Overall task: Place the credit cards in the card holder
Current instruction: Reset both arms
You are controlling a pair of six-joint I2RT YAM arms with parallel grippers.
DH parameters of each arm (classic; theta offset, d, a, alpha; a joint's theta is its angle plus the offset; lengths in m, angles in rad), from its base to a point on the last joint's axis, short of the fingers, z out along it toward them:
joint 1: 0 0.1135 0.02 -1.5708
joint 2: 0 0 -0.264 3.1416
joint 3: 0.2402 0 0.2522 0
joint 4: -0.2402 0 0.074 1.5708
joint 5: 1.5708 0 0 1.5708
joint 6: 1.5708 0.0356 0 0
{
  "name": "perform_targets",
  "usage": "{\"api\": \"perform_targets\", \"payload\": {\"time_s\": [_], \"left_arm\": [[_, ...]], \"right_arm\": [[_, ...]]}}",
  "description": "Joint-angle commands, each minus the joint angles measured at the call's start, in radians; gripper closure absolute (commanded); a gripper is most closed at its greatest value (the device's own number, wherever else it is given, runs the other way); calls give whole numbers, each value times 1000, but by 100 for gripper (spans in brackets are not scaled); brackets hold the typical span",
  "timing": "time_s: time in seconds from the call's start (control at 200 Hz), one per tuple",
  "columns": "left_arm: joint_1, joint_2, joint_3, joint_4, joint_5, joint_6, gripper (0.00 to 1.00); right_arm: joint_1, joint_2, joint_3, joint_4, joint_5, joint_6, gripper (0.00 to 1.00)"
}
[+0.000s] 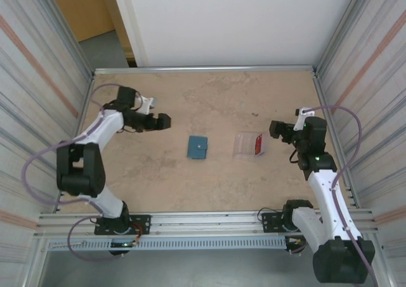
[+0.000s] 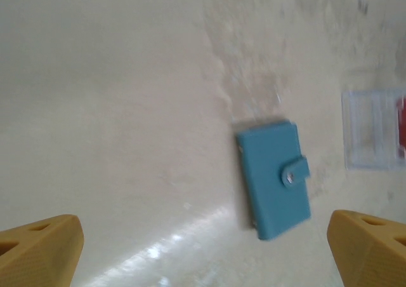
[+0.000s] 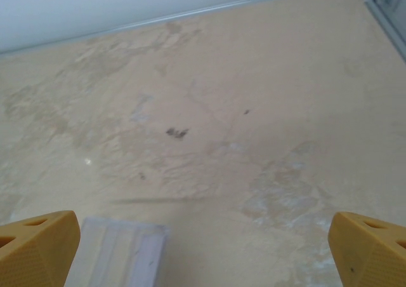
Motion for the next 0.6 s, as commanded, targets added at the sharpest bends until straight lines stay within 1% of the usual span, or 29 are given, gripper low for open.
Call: {"api": "perform_targets", "payload": {"time_s": [0.0,0.085,0.135,0.175,0.246,0.361,0.371,0.431,0.496,0.591], "left_arm": [[91,-107,-150,232,-43,36,1],[141,-187,-282,435,-76,90,1],[145,-222,-345,525,-106,148,1],[145,-242,-392,592,-130,186,1],[146,-260,-472,719,-172,203,1],[145,-244,-561,896,-170,188,1],[145,-242,-567,912,-173,184,1],[145,-218,-596,997,-195,171,1],[145,-182,-607,1053,-195,150,1],[145,-129,-649,1198,-189,127,1]], "right_arm": [[-86,36,-29,115,-74,-21,1],[-162,55,-71,211,-108,1,1],[-198,61,-99,267,-127,34,1],[-207,65,-120,311,-115,36,1],[-206,86,-153,382,-80,29,1],[-172,143,-195,504,-37,8,1],[-167,165,-198,513,-34,3,1],[-137,209,-209,568,-9,-18,1],[-112,243,-226,640,14,-33,1],[-102,312,-238,736,23,-37,1]]}}
